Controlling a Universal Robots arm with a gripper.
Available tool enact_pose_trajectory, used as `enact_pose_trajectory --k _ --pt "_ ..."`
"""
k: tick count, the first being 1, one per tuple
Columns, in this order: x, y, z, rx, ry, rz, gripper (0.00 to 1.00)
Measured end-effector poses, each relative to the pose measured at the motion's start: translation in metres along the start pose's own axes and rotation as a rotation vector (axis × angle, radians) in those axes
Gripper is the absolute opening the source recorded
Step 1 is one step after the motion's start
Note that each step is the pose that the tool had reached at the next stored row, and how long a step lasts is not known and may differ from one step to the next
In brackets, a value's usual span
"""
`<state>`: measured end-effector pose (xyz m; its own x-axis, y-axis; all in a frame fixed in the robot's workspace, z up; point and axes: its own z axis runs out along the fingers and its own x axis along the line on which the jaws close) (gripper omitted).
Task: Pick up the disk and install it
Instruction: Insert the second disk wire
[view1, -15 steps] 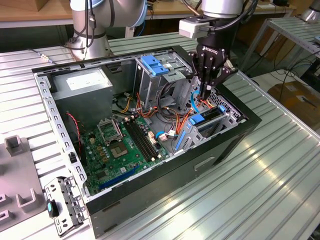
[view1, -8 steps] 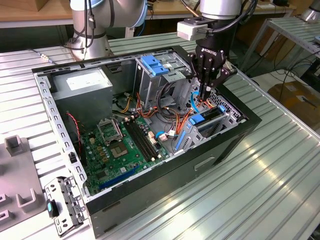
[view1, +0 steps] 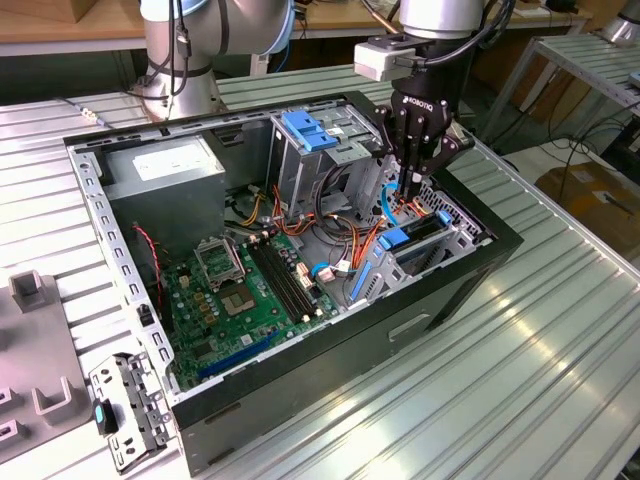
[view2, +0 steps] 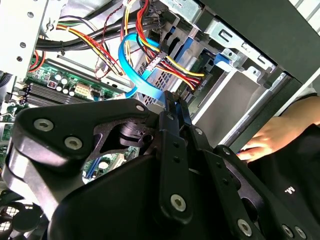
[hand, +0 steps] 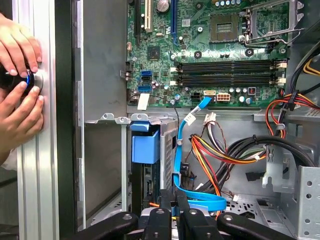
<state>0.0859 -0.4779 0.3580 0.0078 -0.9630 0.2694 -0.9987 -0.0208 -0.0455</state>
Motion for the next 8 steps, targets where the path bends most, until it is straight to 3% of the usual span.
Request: enact_pose_trajectory --k 3,8 --pt "0.0011 0.0018 0.0002 0.0026 -0.0028 0.001 0.16" --pt "0.0076 0.0046 0.0021 0.0208 -0.0163 0.003 0.16"
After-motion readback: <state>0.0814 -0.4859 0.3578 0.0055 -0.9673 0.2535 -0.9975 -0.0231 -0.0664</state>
